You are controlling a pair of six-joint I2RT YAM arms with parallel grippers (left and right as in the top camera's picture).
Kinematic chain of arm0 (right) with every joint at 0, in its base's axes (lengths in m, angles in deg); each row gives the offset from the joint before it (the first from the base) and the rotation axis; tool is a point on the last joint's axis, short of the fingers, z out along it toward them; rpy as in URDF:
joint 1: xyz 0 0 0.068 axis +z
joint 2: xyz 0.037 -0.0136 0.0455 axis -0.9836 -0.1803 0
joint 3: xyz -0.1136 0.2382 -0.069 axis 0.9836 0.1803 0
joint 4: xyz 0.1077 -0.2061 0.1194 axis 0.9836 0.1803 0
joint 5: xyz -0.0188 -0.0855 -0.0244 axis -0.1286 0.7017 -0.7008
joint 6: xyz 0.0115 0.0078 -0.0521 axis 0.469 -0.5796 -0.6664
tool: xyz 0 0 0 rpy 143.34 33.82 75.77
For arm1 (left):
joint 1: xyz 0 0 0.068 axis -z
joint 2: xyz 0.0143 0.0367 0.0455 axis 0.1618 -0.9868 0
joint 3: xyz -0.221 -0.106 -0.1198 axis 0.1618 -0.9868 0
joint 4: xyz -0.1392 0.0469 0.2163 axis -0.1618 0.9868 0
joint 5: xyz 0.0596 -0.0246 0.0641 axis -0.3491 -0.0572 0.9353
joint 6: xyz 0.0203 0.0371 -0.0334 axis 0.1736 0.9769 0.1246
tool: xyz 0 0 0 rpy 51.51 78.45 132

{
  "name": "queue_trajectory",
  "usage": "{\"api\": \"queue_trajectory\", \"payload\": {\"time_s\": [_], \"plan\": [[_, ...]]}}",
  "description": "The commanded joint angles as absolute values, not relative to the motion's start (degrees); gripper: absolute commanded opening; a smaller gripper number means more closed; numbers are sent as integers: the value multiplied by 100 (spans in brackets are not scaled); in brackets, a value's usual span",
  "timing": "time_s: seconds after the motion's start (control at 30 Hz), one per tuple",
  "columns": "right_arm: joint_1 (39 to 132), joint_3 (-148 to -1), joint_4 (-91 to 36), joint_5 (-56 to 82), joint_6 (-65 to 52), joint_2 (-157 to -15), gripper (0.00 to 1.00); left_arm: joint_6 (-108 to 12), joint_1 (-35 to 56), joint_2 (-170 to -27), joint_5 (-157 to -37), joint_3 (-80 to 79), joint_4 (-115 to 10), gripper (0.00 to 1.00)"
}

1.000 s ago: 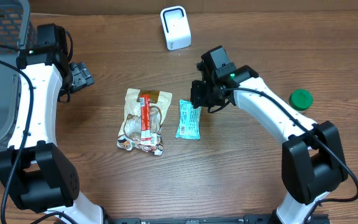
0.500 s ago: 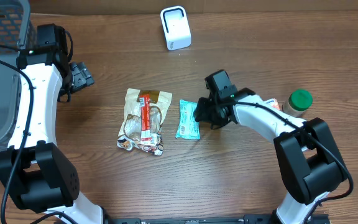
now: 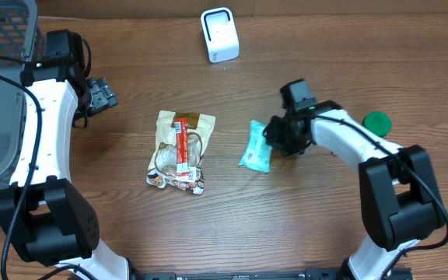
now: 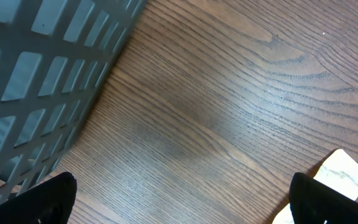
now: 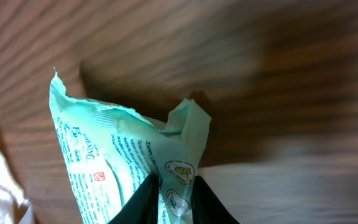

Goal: Scan the item barcode

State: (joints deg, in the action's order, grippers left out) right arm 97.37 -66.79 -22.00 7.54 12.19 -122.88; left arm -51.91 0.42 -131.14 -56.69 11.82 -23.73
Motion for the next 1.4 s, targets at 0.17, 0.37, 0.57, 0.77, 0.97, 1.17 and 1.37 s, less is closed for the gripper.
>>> {"api": "queue_trajectory", "payload": {"time_s": [0.17,0.37,0.57,0.77,0.97,1.17,1.37], "plan": [[9274,-6810,-2159,634,323,-12176,47,-5040,34,-12993,-5613,1293,-2373,100],[9210,-6985,-2093,291,327,-12176,47,-5040,34,-12993,-5613,1293,-2373,100],[9213,-7304,-1689,260,327,-12176,43,-5040,34,-12993,-5613,1293,-2373,100],[9261,-7236,-1617,437,325,-12178,43,-5040,34,-12993,-5613,1293,-2373,100],[9407,-6909,-2045,671,351,-12178,43,-5040,34,-12993,-5613,1293,-2373,100],[9547,-6342,-2736,673,439,-12178,42,-5040,34,-12993,-5613,1293,-2373,100],[9549,-5949,-3009,673,432,-12178,29,-5040,34,-12993,-5613,1293,-2373,100]]}}
